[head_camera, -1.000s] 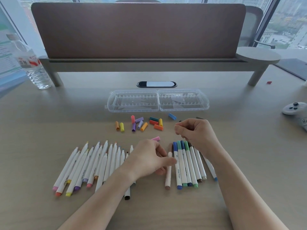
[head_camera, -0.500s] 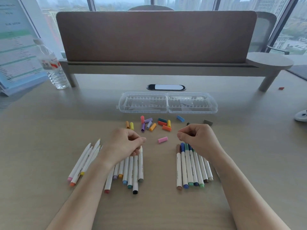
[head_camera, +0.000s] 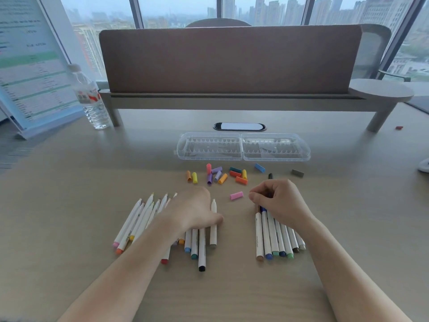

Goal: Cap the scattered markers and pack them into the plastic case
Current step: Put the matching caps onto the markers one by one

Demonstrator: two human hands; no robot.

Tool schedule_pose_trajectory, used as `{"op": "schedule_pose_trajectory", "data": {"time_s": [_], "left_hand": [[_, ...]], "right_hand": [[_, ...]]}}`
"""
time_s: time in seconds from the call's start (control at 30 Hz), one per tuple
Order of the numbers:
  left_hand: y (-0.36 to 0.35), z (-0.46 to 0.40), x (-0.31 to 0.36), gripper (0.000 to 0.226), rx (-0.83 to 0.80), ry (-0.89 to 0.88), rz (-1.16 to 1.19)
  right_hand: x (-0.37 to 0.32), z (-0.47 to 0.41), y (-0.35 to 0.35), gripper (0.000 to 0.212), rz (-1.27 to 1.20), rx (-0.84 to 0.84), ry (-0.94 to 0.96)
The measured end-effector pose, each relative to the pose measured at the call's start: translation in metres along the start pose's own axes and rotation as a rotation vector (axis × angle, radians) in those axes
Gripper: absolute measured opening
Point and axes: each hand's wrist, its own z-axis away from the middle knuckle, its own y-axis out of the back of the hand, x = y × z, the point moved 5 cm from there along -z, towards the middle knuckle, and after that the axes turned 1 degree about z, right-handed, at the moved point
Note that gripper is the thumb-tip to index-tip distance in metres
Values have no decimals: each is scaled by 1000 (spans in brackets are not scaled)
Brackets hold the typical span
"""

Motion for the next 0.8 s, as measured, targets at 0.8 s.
{"op": "schedule_pose_trajectory", "data": {"time_s": [0.8], "left_hand": [[-7, -7, -4, 24, -12, -326, 1043]], "right_hand": [[6, -7, 22, 6, -40, 166, -32]]}}
